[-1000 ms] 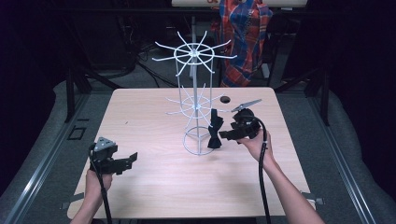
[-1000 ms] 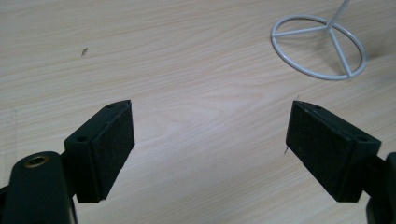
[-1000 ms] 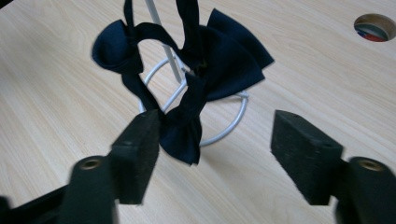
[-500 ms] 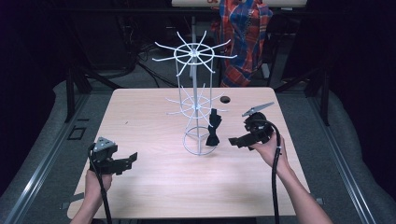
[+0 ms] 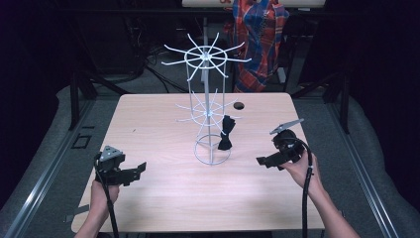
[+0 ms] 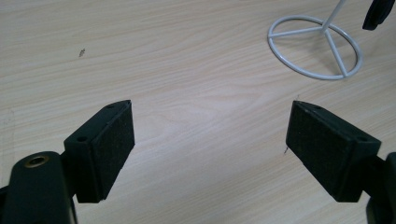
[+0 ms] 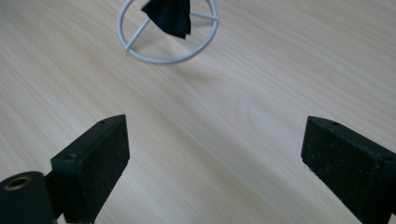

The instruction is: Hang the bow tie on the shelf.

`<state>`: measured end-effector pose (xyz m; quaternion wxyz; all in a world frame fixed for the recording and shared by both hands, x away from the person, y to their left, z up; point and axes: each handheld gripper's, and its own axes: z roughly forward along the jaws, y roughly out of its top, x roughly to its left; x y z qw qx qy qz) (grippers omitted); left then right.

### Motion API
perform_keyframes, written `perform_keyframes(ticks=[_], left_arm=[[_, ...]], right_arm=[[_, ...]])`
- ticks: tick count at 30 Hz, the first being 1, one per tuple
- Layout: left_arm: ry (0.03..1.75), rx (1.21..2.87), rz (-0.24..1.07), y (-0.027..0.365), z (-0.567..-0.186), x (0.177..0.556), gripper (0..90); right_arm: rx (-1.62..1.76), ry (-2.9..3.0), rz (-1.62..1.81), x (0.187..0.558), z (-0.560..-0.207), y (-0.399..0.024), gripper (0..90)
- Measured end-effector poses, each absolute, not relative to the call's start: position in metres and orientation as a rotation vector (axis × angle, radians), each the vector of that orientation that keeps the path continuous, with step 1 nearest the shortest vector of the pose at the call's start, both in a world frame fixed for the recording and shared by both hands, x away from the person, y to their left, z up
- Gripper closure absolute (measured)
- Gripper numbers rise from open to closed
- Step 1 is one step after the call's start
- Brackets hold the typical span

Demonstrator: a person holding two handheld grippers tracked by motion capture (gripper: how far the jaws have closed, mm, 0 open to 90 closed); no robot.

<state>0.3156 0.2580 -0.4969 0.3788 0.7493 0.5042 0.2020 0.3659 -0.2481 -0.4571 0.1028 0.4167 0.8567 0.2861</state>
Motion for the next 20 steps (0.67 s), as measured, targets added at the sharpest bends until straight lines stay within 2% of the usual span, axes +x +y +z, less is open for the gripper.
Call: perform_keyframes(ticks=[8,20], left_arm=[[1.298,1.92,0.51,0.257,-0.498,0.318,15.7],[1.32,1.908,0.517,0.256,-0.499,0.32,15.7]], right_arm=[[1.232,2.566,0.755,0.354,-0.473,-0.26,6.6],[1.195,2.61,0.698,0.359,-0.486,-0.263,9.3]])
